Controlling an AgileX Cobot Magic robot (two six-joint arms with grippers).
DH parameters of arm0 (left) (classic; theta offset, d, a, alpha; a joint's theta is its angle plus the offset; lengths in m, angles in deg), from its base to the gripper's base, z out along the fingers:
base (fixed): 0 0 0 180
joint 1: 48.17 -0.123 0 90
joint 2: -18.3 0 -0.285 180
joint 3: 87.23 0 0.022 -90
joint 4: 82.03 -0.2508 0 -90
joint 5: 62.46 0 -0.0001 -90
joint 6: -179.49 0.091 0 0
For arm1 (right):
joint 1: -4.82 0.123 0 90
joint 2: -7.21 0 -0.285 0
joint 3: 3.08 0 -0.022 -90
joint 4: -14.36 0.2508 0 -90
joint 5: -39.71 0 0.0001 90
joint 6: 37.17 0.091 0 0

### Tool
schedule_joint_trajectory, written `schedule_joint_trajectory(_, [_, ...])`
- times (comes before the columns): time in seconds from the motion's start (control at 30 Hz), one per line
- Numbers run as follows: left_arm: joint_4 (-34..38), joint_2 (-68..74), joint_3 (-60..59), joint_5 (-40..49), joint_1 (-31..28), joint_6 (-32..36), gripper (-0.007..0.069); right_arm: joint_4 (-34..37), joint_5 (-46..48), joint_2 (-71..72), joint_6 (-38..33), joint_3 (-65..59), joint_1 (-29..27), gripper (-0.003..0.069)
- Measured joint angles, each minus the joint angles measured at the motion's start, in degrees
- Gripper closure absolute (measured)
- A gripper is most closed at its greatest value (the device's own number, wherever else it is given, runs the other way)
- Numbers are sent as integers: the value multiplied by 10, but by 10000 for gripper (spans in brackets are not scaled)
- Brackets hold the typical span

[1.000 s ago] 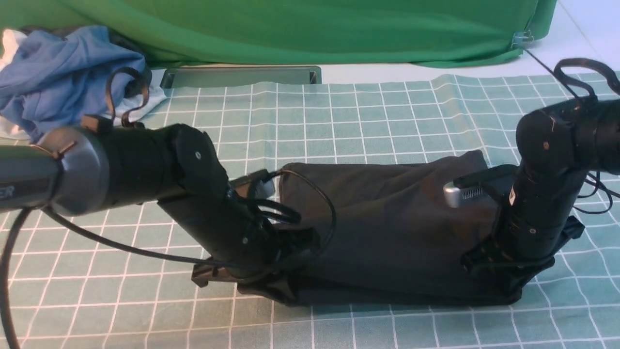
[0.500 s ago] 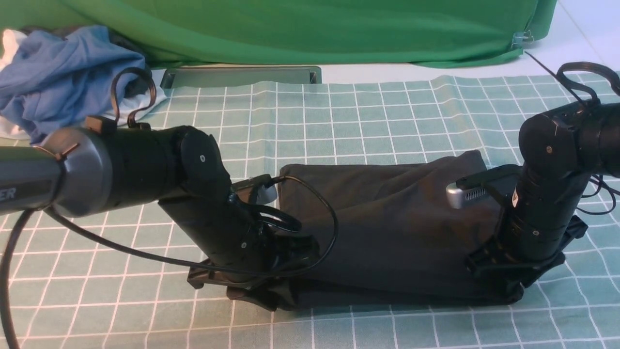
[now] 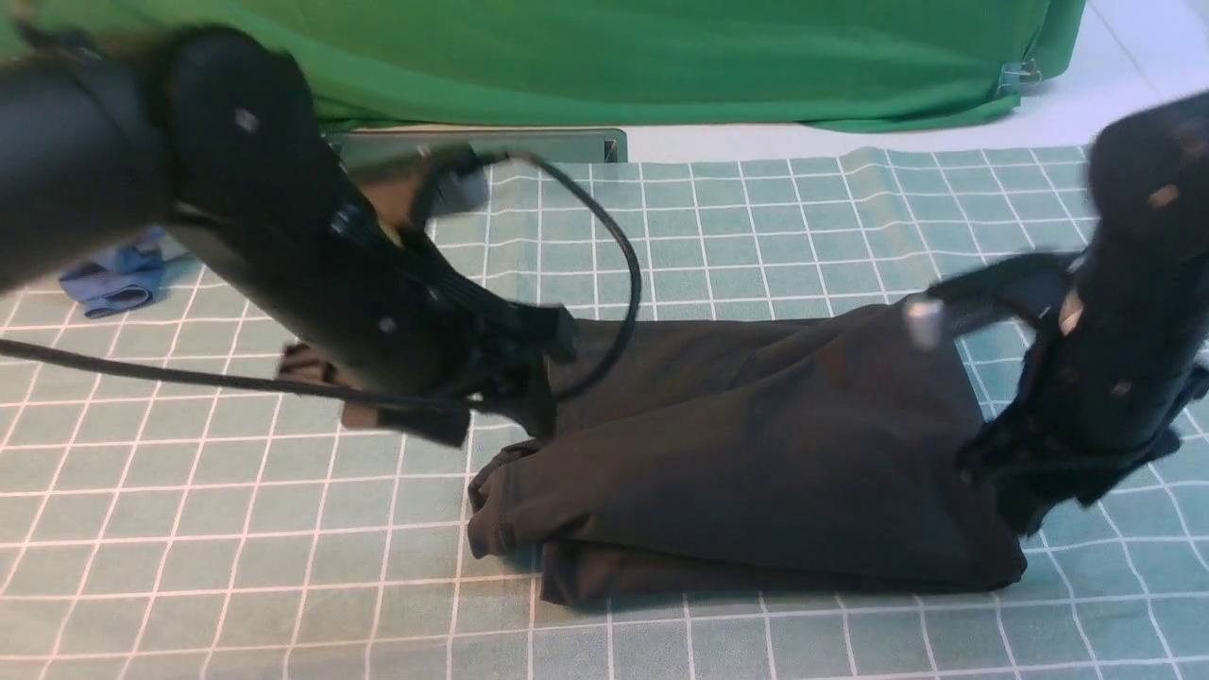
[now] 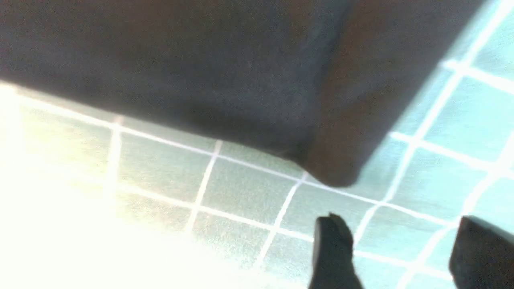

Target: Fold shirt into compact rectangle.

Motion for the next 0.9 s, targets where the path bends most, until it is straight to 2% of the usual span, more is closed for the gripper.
schedule_joint_trajectory(0.2, [-9,-46,2,3,0,-1,258,-4,3,135,-13,0,0,319])
schedule_joint_trajectory(0.33, [-19,-82,2,1,0,-1,373,-6,5,275,-44,0,0,440])
schedule_joint_trajectory(0.37, [-19,-84,2,1,0,-1,379,-6,5,281,-46,0,0,448])
schedule_joint_trajectory(0.43, [-19,-98,2,1,0,-1,455,-6,6,357,-65,0,0,557])
schedule_joint_trajectory(0.5, [-20,-108,2,0,0,-1,511,-6,4,421,-75,0,0,610])
schedule_joint_trajectory(0.6, [-20,-115,2,0,0,-1,561,-6,-13,514,-76,-3,0,629])
schedule_joint_trajectory(0.7, [-22,-119,2,0,0,-1,579,-6,-57,608,-78,-29,0,629])
schedule_joint_trajectory(0.9, [-24,-120,-2,-11,0,-1,589,-6,-218,761,-88,-163,0,629])
